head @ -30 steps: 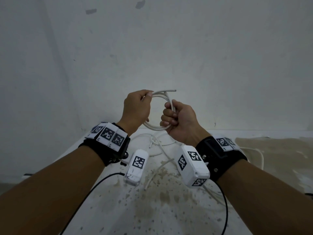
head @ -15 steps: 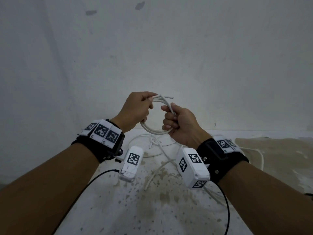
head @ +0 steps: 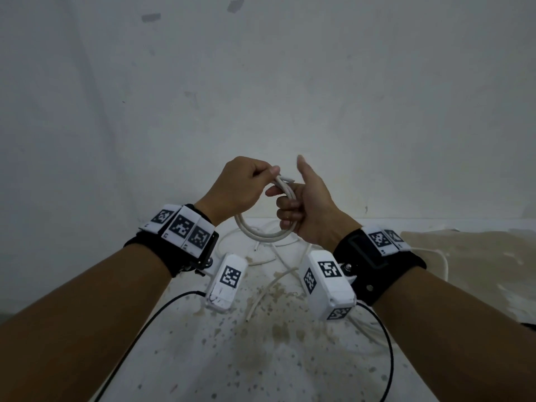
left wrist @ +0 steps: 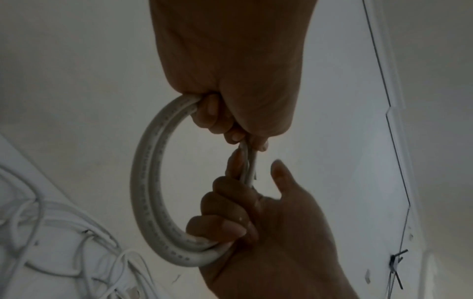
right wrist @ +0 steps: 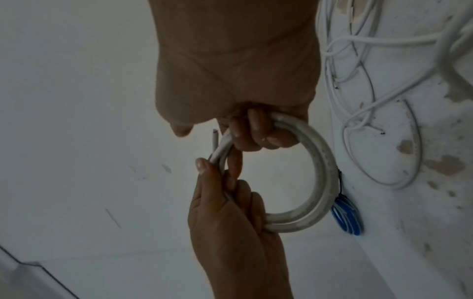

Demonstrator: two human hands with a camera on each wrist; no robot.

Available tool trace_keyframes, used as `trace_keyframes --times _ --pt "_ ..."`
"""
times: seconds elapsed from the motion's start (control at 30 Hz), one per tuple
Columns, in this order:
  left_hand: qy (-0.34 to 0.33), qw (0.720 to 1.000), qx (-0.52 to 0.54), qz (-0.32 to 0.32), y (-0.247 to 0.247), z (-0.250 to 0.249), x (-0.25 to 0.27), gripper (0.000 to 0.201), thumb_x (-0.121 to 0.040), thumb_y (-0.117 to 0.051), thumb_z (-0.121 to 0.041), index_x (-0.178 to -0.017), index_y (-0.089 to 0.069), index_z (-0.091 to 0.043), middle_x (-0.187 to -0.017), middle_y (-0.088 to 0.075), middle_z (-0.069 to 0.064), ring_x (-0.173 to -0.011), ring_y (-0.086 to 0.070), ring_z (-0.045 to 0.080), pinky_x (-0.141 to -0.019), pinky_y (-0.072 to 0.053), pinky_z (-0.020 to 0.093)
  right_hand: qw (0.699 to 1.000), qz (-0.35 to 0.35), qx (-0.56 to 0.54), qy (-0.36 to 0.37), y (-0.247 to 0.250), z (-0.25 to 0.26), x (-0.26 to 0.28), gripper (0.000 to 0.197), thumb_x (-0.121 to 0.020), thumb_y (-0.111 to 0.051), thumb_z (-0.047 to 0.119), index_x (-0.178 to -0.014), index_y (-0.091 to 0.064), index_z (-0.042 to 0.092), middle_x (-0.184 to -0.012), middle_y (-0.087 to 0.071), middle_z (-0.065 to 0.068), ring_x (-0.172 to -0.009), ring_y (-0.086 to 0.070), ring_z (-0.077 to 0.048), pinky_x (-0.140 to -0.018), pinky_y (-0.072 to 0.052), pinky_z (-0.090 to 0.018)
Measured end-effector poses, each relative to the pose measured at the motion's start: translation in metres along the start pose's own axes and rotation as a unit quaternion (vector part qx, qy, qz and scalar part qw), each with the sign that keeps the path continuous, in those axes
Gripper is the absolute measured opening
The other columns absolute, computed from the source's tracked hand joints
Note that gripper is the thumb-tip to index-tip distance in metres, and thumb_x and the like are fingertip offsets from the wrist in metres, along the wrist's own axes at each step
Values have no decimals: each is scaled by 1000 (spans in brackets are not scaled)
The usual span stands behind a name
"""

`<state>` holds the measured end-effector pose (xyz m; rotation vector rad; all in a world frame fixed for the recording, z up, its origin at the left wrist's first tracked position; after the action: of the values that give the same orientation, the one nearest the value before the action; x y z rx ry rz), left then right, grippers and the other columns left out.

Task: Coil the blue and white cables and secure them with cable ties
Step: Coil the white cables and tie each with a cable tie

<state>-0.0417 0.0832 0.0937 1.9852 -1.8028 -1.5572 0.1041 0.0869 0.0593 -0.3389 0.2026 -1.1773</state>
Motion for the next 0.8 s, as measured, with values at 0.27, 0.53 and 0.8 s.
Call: trace_keyframes --times 0.27,0.53,0.8 --pt "-22 997 28 -68 -11 2 7 32 -100 -51 -25 -84 -74 -10 -60 -58 -1 -54 -50 3 -57 -38 13 1000 -4 -4 5 2 4 -4 40 -94 -43 32 -67 -61 10 -46 -27 6 -37 -18 -10 -41 -22 -22" --pt "28 990 76 -111 -25 9 14 32 -102 -47 -23 -94 -76 -13 -70 -68 -3 -65 -61 1 -67 -46 15 999 15 -39 -2 7 -2 -1 36 -94 -39 23 -74 -64 8 -49 -26 6 -39 -16 -9 -40 -16 -22" --pt "64 997 24 31 -20 1 6 31 -102 -45 -32 -84 -62 -12 -68 -61 -4 -49 -49 5 -49 -43 24 999 -9 45 17 15 -5 -2 37 -102 -39 24 -78 -61 7 -52 -28 5 -41 -18 -8 -42 -16 -22"
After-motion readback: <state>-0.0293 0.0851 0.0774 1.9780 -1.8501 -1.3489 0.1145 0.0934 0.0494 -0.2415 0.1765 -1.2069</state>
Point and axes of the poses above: each hand's wrist, its own x-axis away from the middle knuckle, its own y-axis out of the back of the hand, z = x × y, the point moved 1 cm from there along -x, towards the middle knuckle
